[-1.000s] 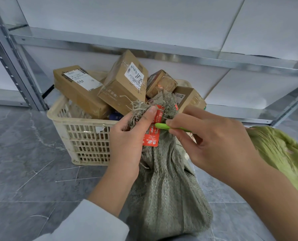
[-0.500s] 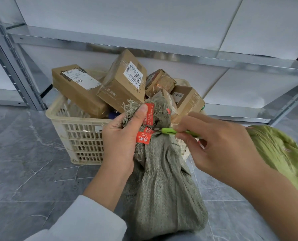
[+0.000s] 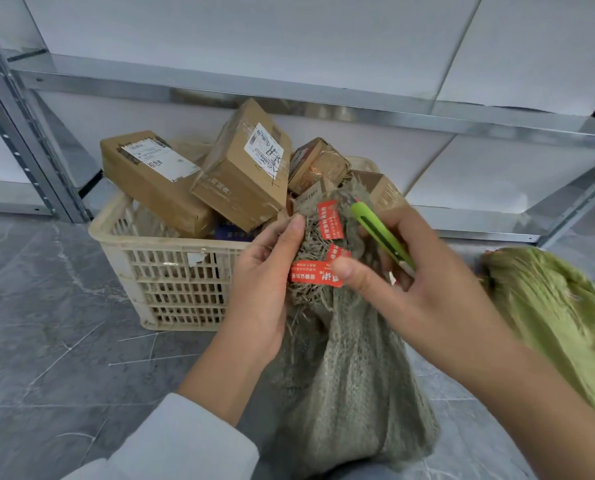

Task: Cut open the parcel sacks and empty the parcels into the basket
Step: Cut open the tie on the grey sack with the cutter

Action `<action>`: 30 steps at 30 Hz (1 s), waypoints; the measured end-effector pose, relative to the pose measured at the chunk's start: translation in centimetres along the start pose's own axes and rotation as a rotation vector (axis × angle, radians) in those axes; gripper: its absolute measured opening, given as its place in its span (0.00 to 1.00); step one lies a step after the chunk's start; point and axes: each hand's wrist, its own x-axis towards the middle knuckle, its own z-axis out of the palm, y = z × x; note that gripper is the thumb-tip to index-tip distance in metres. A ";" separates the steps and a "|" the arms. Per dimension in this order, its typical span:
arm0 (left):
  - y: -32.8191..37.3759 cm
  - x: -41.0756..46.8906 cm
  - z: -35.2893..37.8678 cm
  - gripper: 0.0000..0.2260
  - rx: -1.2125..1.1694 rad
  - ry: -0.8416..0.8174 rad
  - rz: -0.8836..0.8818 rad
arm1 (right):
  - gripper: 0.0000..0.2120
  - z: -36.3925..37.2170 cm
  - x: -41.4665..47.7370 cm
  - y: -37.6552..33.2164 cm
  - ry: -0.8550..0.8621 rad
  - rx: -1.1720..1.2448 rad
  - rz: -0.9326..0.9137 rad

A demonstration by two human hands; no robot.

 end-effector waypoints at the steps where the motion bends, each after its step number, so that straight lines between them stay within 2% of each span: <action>1: 0.0 0.1 0.0 0.07 -0.017 0.017 -0.010 | 0.20 0.5 0.1 0.2 0.004 0.011 0.037; 5: 0.4 -0.1 -0.2 0.21 -0.016 0.017 -0.016 | 0.09 1.8 1.2 0.9 0.017 0.193 0.158; 9: 0.1 -0.3 -0.1 0.33 0.231 -0.110 0.118 | 0.07 2.4 2.0 1.3 0.081 0.482 0.318; 13: -0.9 -0.5 0.1 0.27 0.374 -0.199 0.289 | 0.11 2.5 2.2 1.6 0.201 0.759 0.484; 17: -0.9 -0.5 -0.1 0.15 0.409 -0.208 0.370 | 0.10 3.0 1.5 1.2 0.168 0.900 0.462; 20: -1.1 -0.5 0.0 0.15 0.340 -0.192 0.285 | 0.16 3.5 0.9 1.4 0.149 1.033 0.442; 25: -1.3 -0.2 -0.2 0.22 0.299 -0.219 0.136 | 0.07 4.5 0.4 2.2 0.125 1.115 0.422; 28: -1.3 -0.3 -0.2 0.23 0.306 -0.185 0.071 | 0.06 4.5 0.1 2.3 0.077 1.113 0.391; 30: -1.4 -0.4 -0.2 0.19 0.306 -0.163 0.064 | 0.10 4.3 -0.1 2.2 0.066 1.072 0.428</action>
